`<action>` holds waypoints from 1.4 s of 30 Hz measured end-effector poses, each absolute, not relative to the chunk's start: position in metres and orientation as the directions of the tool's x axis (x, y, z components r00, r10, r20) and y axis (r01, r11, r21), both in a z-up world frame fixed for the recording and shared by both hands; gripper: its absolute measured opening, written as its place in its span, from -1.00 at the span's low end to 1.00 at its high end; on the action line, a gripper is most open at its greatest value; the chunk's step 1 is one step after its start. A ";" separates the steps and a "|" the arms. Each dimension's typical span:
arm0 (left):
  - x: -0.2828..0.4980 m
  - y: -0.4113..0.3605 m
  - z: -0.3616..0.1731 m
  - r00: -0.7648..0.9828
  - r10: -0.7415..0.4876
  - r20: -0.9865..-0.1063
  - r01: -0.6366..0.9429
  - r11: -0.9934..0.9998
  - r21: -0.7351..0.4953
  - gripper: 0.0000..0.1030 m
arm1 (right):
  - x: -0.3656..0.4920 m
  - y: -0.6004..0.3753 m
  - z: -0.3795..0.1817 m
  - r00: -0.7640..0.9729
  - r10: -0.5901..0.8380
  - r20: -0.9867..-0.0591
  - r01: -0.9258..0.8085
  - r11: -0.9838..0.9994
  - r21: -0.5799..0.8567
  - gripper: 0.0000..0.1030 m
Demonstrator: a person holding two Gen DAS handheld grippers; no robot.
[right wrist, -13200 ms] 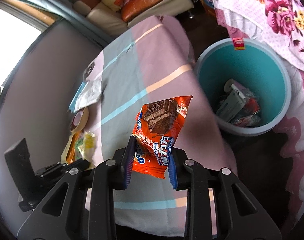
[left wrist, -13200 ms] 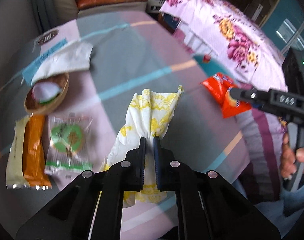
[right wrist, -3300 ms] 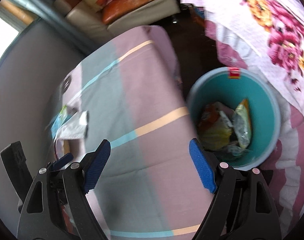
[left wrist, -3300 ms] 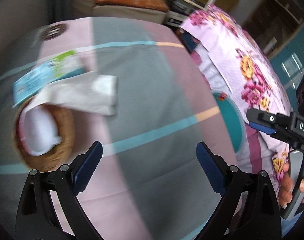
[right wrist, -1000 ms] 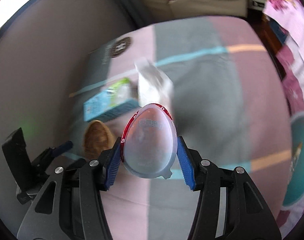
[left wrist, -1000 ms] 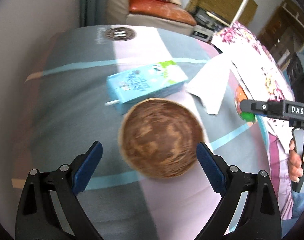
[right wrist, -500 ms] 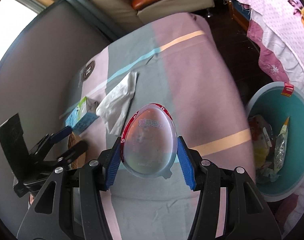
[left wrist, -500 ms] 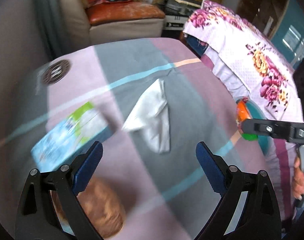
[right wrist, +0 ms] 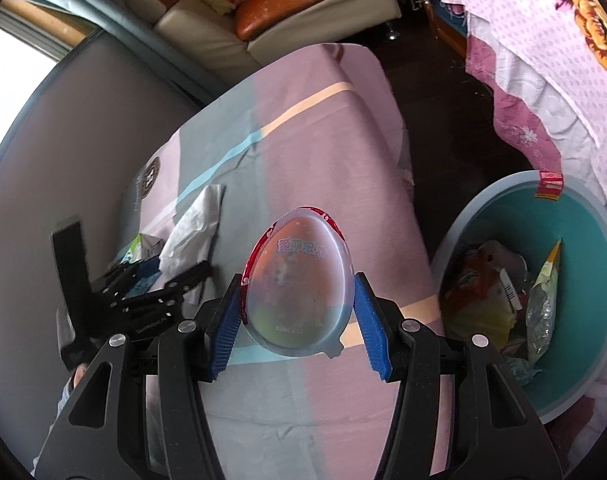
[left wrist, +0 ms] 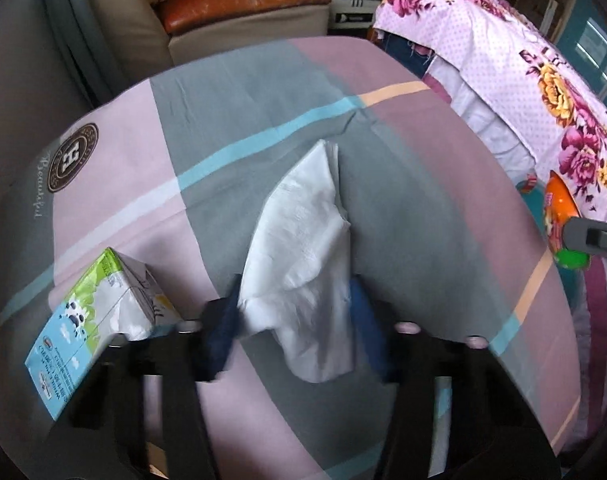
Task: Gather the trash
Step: 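Carry the cup and tissue over the teal bin and open the left tool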
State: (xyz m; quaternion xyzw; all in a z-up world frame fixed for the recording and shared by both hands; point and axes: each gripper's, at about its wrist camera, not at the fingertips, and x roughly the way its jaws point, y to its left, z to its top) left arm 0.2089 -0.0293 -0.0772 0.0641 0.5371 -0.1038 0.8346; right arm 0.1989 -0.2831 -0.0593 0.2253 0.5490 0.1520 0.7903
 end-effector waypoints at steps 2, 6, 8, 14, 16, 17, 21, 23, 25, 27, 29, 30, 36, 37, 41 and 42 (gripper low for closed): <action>0.206 -0.029 -0.076 0.401 -0.110 -0.909 0.232 0.973 -0.016 -0.61 | 0.198 -0.287 -0.060 0.360 0.487 -0.796 0.015 0.850 0.527 0.00; 0.193 -0.031 -0.068 0.413 -0.126 -0.902 0.185 0.981 -0.053 -0.70 | 0.193 -0.294 -0.062 0.373 0.486 -0.791 0.021 0.847 0.530 0.00; 0.183 -0.038 -0.061 0.421 -0.144 -0.896 0.183 0.981 -0.072 -0.70 | 0.189 -0.300 -0.061 0.381 0.482 -0.789 0.025 0.848 0.530 0.00; 0.157 -0.076 -0.042 0.417 -0.209 -0.885 0.250 0.962 -0.109 -0.70 | 0.173 -0.321 -0.054 0.414 0.473 -0.778 0.051 0.841 0.538 0.00; 0.150 -0.093 -0.038 0.414 -0.226 -0.882 0.280 0.953 -0.114 -0.70 | 0.165 -0.332 -0.051 0.433 0.465 -0.772 0.065 0.838 0.541 0.00; 0.146 -0.103 -0.036 0.411 -0.238 -0.880 0.295 0.948 -0.119 -0.70 | 0.158 -0.341 -0.049 0.446 0.459 -0.768 0.077 0.835 0.544 0.00; 0.133 -0.142 -0.031 0.395 -0.276 -0.876 0.357 0.925 -0.130 -0.70 | 0.141 -0.366 -0.044 0.476 0.441 -0.761 0.112 0.828 0.550 0.00; 0.130 -0.160 -0.031 0.385 -0.288 -0.877 0.382 0.915 -0.132 -0.70 | 0.133 -0.378 -0.042 0.489 0.429 -0.759 0.131 0.824 0.551 0.00; 0.127 -0.176 -0.031 0.374 -0.298 -0.878 0.404 0.905 -0.135 -0.70 | 0.124 -0.394 -0.040 0.507 0.415 -0.756 0.153 0.819 0.553 0.00; 0.124 -0.192 -0.032 0.358 -0.309 -0.881 0.425 0.894 -0.141 -0.70 | 0.115 -0.410 -0.039 0.523 0.402 -0.751 0.174 0.813 0.556 0.00; 0.122 -0.203 -0.033 0.347 -0.314 -0.884 0.441 0.886 -0.141 -0.70 | 0.109 -0.421 -0.039 0.534 0.392 -0.749 0.189 0.808 0.558 0.00; 0.122 -0.209 -0.034 0.342 -0.315 -0.885 0.448 0.883 -0.141 -0.70 | 0.105 -0.430 -0.040 0.540 0.385 -0.748 0.201 0.804 0.559 0.00; 0.118 -0.239 -0.040 0.308 -0.324 -0.895 0.495 0.858 -0.140 -0.70 | 0.094 -0.459 -0.045 0.555 0.364 -0.748 0.246 0.787 0.566 0.00; 0.118 -0.244 -0.042 0.301 -0.324 -0.897 0.502 0.853 -0.139 -0.70 | 0.093 -0.463 -0.047 0.555 0.363 -0.748 0.252 0.784 0.567 0.00; 0.118 -0.259 -0.051 0.278 -0.324 -0.904 0.527 0.839 -0.138 -0.70 | 0.092 -0.474 -0.053 0.552 0.359 -0.753 0.270 0.777 0.569 0.00; 0.119 -0.263 -0.053 0.273 -0.325 -0.906 0.530 0.836 -0.140 -0.70 | 0.093 -0.475 -0.054 0.550 0.358 -0.754 0.272 0.777 0.568 0.00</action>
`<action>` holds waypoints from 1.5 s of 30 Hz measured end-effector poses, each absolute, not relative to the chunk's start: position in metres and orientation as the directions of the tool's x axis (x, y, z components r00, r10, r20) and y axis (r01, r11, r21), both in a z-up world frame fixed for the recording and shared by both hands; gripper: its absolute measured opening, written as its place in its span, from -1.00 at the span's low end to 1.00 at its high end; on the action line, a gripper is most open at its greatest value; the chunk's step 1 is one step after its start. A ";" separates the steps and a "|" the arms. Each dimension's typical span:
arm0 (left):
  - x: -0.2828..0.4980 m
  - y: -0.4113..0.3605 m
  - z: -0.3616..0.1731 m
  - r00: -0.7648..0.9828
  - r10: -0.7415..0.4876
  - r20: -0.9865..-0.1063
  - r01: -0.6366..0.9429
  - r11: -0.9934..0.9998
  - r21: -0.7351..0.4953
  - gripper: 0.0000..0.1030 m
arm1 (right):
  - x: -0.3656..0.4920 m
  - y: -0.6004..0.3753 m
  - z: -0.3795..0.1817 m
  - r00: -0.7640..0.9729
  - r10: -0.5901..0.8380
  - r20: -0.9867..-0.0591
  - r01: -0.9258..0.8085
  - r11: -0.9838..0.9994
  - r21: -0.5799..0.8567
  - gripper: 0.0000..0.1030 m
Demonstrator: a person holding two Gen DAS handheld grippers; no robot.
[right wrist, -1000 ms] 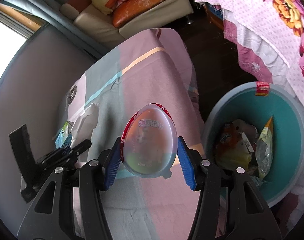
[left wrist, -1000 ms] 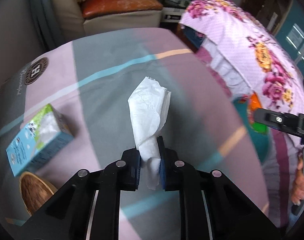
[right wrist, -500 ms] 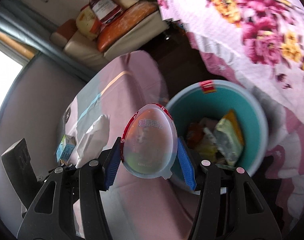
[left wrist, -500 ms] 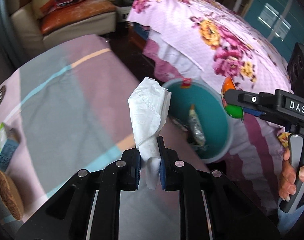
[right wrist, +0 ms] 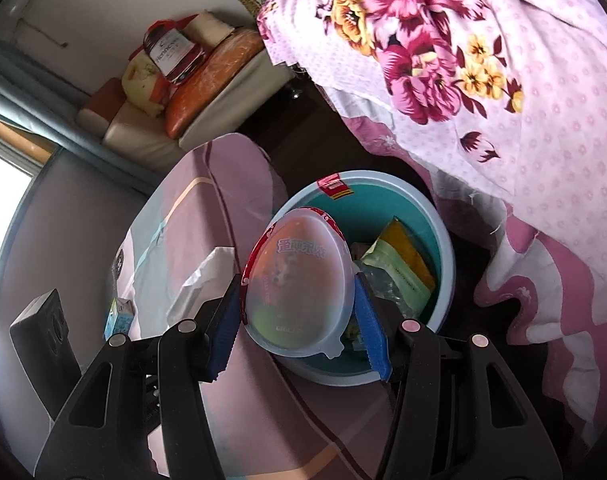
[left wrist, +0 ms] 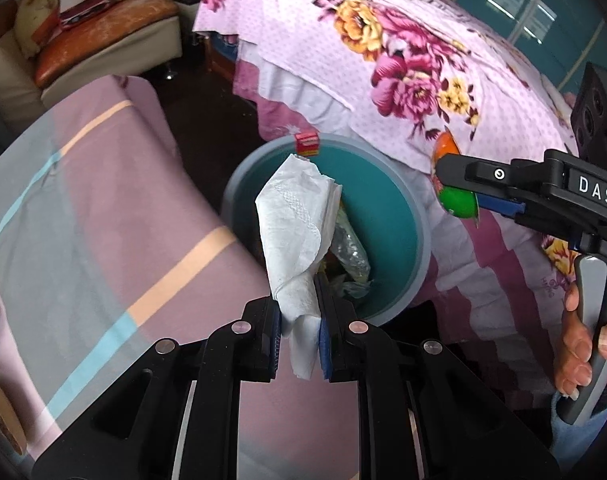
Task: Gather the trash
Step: 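Carry the cup and tissue over the teal bin and open the left tool, then open the right tool to drop the white cup into the bin, then return both tools to the table and grasp the wicker bowl rim with the right tool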
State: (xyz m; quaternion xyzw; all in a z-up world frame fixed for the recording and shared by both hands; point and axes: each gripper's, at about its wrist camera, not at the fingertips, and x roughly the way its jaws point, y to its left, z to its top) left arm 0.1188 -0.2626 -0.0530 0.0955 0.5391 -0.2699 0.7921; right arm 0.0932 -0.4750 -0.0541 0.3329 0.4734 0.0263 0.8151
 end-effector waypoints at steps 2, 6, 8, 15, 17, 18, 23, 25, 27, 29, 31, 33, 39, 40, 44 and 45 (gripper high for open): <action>0.121 -0.268 -0.058 0.259 -0.328 -0.909 0.538 0.830 -0.146 -0.69 | 0.094 -0.477 -0.056 0.548 0.353 -0.758 0.276 0.779 0.563 0.00; 0.123 -0.275 -0.064 0.243 -0.328 -0.913 0.549 0.822 -0.149 -0.44 | 0.095 -0.477 -0.059 0.541 0.347 -0.766 0.287 0.780 0.556 0.00; 0.123 -0.276 -0.067 0.243 -0.325 -0.914 0.550 0.822 -0.146 0.13 | 0.096 -0.476 -0.060 0.535 0.345 -0.772 0.292 0.782 0.551 0.00; 0.122 -0.262 -0.072 0.269 -0.306 -0.913 0.521 0.844 -0.129 0.56 | 0.103 -0.467 -0.068 0.507 0.349 -0.788 0.295 0.789 0.539 0.00; 0.123 -0.255 -0.072 0.269 -0.304 -0.914 0.510 0.850 -0.133 0.65 | 0.105 -0.464 -0.069 0.503 0.349 -0.791 0.294 0.791 0.536 0.00; 0.122 -0.253 -0.072 0.272 -0.304 -0.913 0.506 0.852 -0.133 0.71 | 0.106 -0.462 -0.069 0.499 0.349 -0.793 0.293 0.793 0.534 0.01; 0.121 -0.239 -0.068 0.292 -0.311 -0.905 0.480 0.865 -0.142 0.77 | 0.111 -0.452 -0.071 0.482 0.347 -0.804 0.288 0.804 0.520 0.01; 0.121 -0.234 -0.066 0.294 -0.313 -0.903 0.471 0.870 -0.148 0.77 | 0.113 -0.447 -0.071 0.475 0.345 -0.810 0.285 0.810 0.512 0.01; 0.121 -0.228 -0.066 0.293 -0.314 -0.903 0.460 0.874 -0.155 0.77 | 0.115 -0.443 -0.072 0.468 0.342 -0.815 0.284 0.815 0.505 0.01; 0.120 -0.224 -0.066 0.294 -0.316 -0.902 0.452 0.878 -0.160 0.77 | 0.116 -0.439 -0.072 0.460 0.337 -0.821 0.284 0.821 0.496 0.01; 0.120 -0.219 -0.066 0.295 -0.318 -0.901 0.445 0.880 -0.165 0.77 | 0.118 -0.434 -0.071 0.455 0.331 -0.827 0.281 0.827 0.486 0.01; 0.119 -0.214 -0.066 0.294 -0.320 -0.901 0.438 0.883 -0.171 0.77 | 0.119 -0.431 -0.070 0.452 0.321 -0.832 0.279 0.835 0.474 0.01; 0.119 -0.198 -0.065 0.300 -0.336 -0.893 0.411 0.890 -0.197 0.77 | 0.124 -0.422 -0.069 0.436 0.299 -0.849 0.285 0.849 0.446 0.03; 0.120 -0.196 -0.064 0.301 -0.339 -0.891 0.406 0.891 -0.202 0.77 | 0.125 -0.421 -0.069 0.433 0.303 -0.849 0.288 0.846 0.449 0.12; 0.121 -0.183 -0.063 0.305 -0.347 -0.887 0.385 0.897 -0.219 0.78 | 0.128 -0.413 -0.066 0.426 0.296 -0.855 0.283 0.854 0.437 0.32; 0.121 -0.180 -0.063 0.306 -0.348 -0.886 0.380 0.898 -0.222 0.78 | 0.128 -0.411 -0.066 0.424 0.296 -0.856 0.282 0.855 0.435 0.33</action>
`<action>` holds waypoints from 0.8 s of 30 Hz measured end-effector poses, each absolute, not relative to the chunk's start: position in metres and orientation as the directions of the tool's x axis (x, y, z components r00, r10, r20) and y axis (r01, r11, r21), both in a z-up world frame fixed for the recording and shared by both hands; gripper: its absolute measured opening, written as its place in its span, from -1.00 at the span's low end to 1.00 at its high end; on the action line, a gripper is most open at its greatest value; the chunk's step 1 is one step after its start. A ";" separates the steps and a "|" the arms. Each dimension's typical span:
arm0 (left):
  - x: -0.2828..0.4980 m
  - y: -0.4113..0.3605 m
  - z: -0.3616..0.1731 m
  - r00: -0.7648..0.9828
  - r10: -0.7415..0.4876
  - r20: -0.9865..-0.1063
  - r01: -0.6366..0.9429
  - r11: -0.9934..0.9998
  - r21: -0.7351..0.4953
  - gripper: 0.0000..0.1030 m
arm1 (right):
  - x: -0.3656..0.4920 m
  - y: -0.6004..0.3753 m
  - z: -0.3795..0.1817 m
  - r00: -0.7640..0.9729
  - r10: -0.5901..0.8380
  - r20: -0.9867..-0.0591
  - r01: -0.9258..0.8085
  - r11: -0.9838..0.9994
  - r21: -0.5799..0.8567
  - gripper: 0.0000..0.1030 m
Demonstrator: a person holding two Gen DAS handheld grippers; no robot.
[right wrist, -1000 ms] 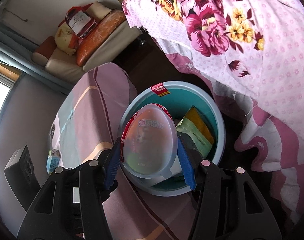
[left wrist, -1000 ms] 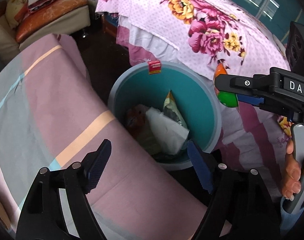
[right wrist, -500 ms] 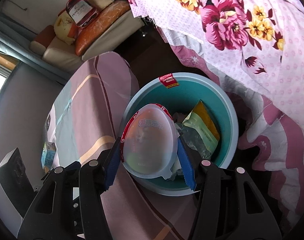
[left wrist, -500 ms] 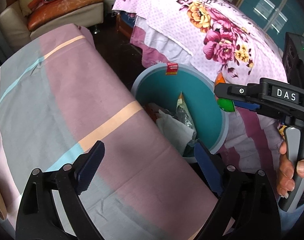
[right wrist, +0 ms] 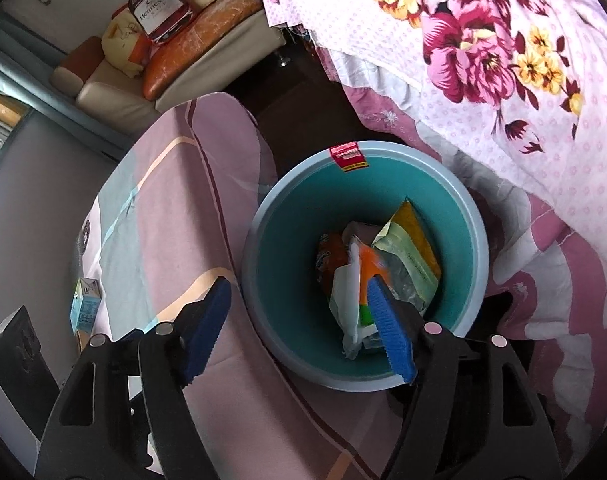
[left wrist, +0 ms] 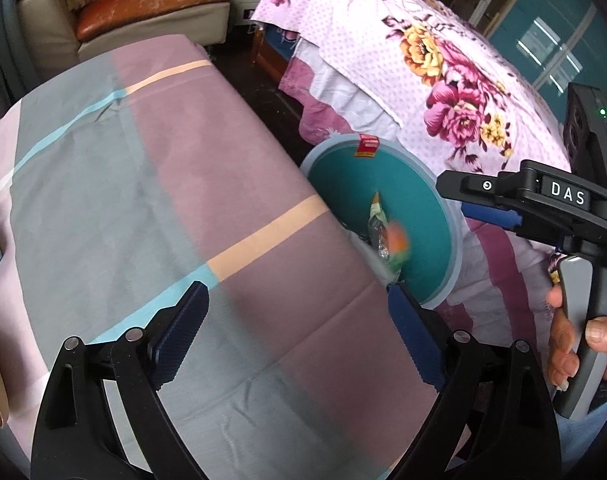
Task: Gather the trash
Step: 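Return both tools to the table and grasp the wicker bowl rim with the right tool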
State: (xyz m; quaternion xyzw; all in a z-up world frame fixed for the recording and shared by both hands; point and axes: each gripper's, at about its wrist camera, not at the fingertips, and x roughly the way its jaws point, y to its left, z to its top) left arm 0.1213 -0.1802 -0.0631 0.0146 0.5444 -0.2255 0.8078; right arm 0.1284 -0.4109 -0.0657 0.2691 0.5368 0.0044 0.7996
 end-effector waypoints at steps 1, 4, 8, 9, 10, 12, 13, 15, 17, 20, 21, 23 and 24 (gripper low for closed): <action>0.121 -0.176 -0.063 0.307 -0.350 -0.885 0.375 0.899 -0.225 0.78 | 0.129 -0.408 -0.064 0.422 0.294 -0.858 0.278 0.858 0.431 0.36; 0.120 -0.162 -0.060 0.313 -0.353 -0.882 0.356 0.904 -0.236 0.78 | 0.130 -0.397 -0.059 0.421 0.291 -0.859 0.261 0.869 0.421 0.40; 0.116 -0.141 -0.056 0.327 -0.352 -0.877 0.330 0.912 -0.243 0.79 | 0.132 -0.378 -0.052 0.424 0.297 -0.856 0.219 0.883 0.415 0.46; 0.115 -0.136 -0.055 0.331 -0.352 -0.876 0.325 0.914 -0.244 0.79 | 0.132 -0.373 -0.050 0.423 0.299 -0.856 0.205 0.888 0.412 0.46; 0.114 -0.129 -0.053 0.338 -0.350 -0.874 0.317 0.917 -0.244 0.79 | 0.133 -0.363 -0.048 0.422 0.304 -0.854 0.180 0.896 0.407 0.47; 0.110 -0.114 -0.050 0.354 -0.345 -0.869 0.299 0.922 -0.244 0.79 | 0.135 -0.345 -0.043 0.412 0.314 -0.856 0.139 0.906 0.399 0.48; 0.108 -0.105 -0.048 0.363 -0.342 -0.867 0.289 0.926 -0.244 0.79 | 0.136 -0.340 -0.042 0.407 0.316 -0.857 0.130 0.909 0.397 0.49; 0.103 -0.085 -0.044 0.380 -0.335 -0.862 0.262 0.933 -0.247 0.80 | 0.139 -0.318 -0.037 0.381 0.318 -0.868 0.094 0.921 0.379 0.56; 0.099 -0.068 -0.040 0.393 -0.327 -0.859 0.236 0.939 -0.250 0.80 | 0.141 -0.302 -0.033 0.366 0.318 -0.875 0.069 0.928 0.366 0.59; 0.092 -0.036 -0.033 0.420 -0.318 -0.850 0.197 0.946 -0.257 0.80 | 0.144 -0.271 -0.027 0.335 0.331 -0.882 0.020 0.933 0.358 0.59; 0.088 -0.025 -0.029 0.432 -0.314 -0.845 0.183 0.948 -0.259 0.80 | 0.146 -0.263 -0.025 0.326 0.336 -0.884 0.006 0.934 0.357 0.59; 0.081 -0.004 -0.023 0.455 -0.304 -0.837 0.161 0.953 -0.258 0.82 | 0.150 -0.239 -0.023 0.297 0.341 -0.892 -0.033 0.937 0.347 0.59; 0.077 0.008 -0.021 0.469 -0.294 -0.832 0.146 0.956 -0.255 0.87 | 0.151 -0.230 -0.022 0.289 0.341 -0.895 -0.047 0.938 0.343 0.59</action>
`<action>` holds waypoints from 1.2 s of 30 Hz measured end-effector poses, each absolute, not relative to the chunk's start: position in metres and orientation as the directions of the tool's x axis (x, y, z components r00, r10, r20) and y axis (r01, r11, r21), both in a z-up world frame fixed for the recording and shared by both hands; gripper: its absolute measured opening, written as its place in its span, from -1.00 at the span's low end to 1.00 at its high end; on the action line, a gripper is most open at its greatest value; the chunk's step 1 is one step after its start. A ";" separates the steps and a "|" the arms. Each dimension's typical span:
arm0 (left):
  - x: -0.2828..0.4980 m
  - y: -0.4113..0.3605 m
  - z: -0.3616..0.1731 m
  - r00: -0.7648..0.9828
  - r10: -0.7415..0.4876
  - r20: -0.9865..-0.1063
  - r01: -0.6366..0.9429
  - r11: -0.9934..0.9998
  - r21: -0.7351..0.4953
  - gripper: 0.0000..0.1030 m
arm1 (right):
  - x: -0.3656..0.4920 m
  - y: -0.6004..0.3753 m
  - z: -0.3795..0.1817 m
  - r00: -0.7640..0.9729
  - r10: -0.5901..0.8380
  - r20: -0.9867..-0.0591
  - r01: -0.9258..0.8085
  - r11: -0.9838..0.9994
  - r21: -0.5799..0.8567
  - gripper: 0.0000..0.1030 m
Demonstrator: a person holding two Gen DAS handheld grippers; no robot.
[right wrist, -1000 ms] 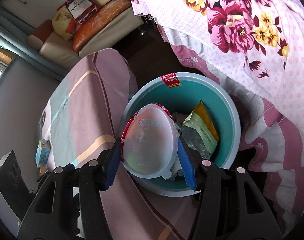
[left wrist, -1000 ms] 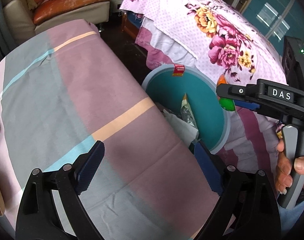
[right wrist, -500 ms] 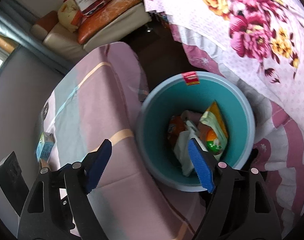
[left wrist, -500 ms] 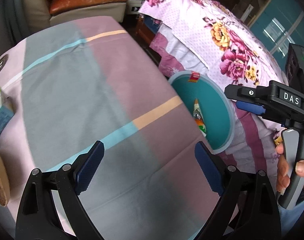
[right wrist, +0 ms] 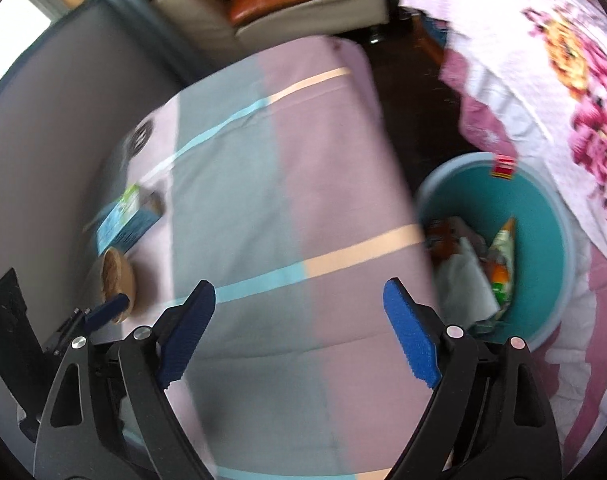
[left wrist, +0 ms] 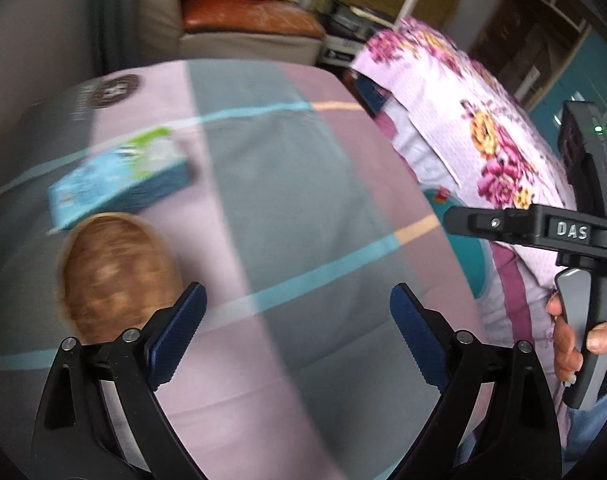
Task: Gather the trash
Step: 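Return both tools to the table and grasp the wicker bowl rim with the right tool, then grasp the whole milk carton with the left tool while the right tool lifts the bowl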
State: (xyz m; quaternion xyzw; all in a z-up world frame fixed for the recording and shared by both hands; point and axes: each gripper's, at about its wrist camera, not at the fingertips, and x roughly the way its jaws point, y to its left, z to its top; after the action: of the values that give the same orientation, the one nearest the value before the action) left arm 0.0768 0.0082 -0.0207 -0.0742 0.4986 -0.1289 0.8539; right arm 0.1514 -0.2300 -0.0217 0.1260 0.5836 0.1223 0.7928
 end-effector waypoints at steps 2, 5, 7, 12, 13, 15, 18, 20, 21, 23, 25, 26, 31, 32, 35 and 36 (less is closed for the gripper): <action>0.069 0.029 -0.017 0.492 -0.280 -0.824 0.122 0.960 -0.254 0.90 | 0.153 -0.205 -0.019 0.274 0.339 -0.900 -0.093 0.941 0.326 0.59; 0.056 0.064 -0.017 0.514 -0.258 -0.818 0.079 0.964 -0.254 0.91 | 0.155 -0.167 -0.014 0.257 0.339 -0.905 -0.169 0.938 0.304 0.59; 0.048 0.087 -0.019 0.524 -0.233 -0.819 0.045 0.968 -0.247 0.91 | 0.156 -0.147 -0.013 0.245 0.340 -0.908 -0.212 0.932 0.292 0.59; 0.040 0.131 -0.034 0.515 -0.182 -0.837 -0.030 0.973 -0.230 0.91 | 0.158 -0.093 -0.013 0.216 0.318 -0.923 -0.297 0.922 0.248 0.58; 0.039 0.139 -0.037 0.513 -0.173 -0.841 -0.044 0.973 -0.227 0.91 | 0.159 -0.081 -0.015 0.209 0.315 -0.926 -0.318 0.917 0.241 0.49; 0.037 0.154 -0.042 0.511 -0.156 -0.846 -0.066 0.973 -0.220 0.91 | 0.161 -0.064 -0.020 0.175 0.323 -0.930 -0.342 0.906 0.250 0.17; 0.036 0.172 -0.047 0.509 -0.142 -0.849 -0.097 0.970 -0.221 0.91 | 0.165 -0.039 -0.031 0.143 0.322 -0.936 -0.373 0.894 0.251 0.09; 0.035 0.182 -0.051 0.507 -0.134 -0.852 -0.113 0.969 -0.220 0.91 | 0.166 -0.030 -0.037 0.116 0.332 -0.936 -0.377 0.887 0.268 -0.03; 0.034 0.185 -0.052 0.506 -0.129 -0.853 -0.118 0.969 -0.217 0.91 | 0.168 -0.024 -0.042 0.101 0.335 -0.937 -0.377 0.884 0.276 -0.06; 0.034 0.192 -0.054 0.501 -0.122 -0.857 -0.129 0.968 -0.214 0.91 | 0.170 -0.017 -0.047 0.094 0.338 -0.936 -0.377 0.882 0.281 -0.17; 0.034 0.197 -0.057 0.497 -0.118 -0.860 -0.136 0.968 -0.212 0.91 | 0.171 -0.010 -0.056 0.069 0.352 -0.933 -0.372 0.877 0.304 -0.35; 0.034 0.200 -0.058 0.494 -0.115 -0.862 -0.138 0.968 -0.208 0.91 | 0.172 -0.007 -0.061 0.050 0.362 -0.931 -0.366 0.874 0.320 -0.48; 0.040 0.203 -0.062 0.486 -0.112 -0.867 -0.128 0.972 -0.198 0.91 | 0.175 -0.002 -0.076 0.029 0.391 -0.920 -0.349 0.866 0.357 -0.77; 0.043 0.202 -0.062 0.485 -0.114 -0.867 -0.121 0.973 -0.196 0.91 | 0.176 -0.004 -0.071 0.049 0.394 -0.918 -0.355 0.866 0.353 -0.82; 0.056 0.194 -0.057 0.488 -0.116 -0.865 -0.083 0.980 -0.178 0.91 | 0.178 -0.017 -0.058 0.125 0.363 -0.923 -0.360 0.884 0.298 -0.88; 0.062 0.190 -0.055 0.492 -0.113 -0.863 -0.064 0.984 -0.166 0.91 | 0.180 -0.023 -0.055 0.135 0.360 -0.923 -0.349 0.889 0.296 -0.88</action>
State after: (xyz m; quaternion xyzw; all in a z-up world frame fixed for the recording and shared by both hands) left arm 0.0618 0.1901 -0.0547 -0.0882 0.5040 -0.0143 0.8591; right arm 0.1803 -0.0226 -0.0555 0.0045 0.6140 0.2355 0.7533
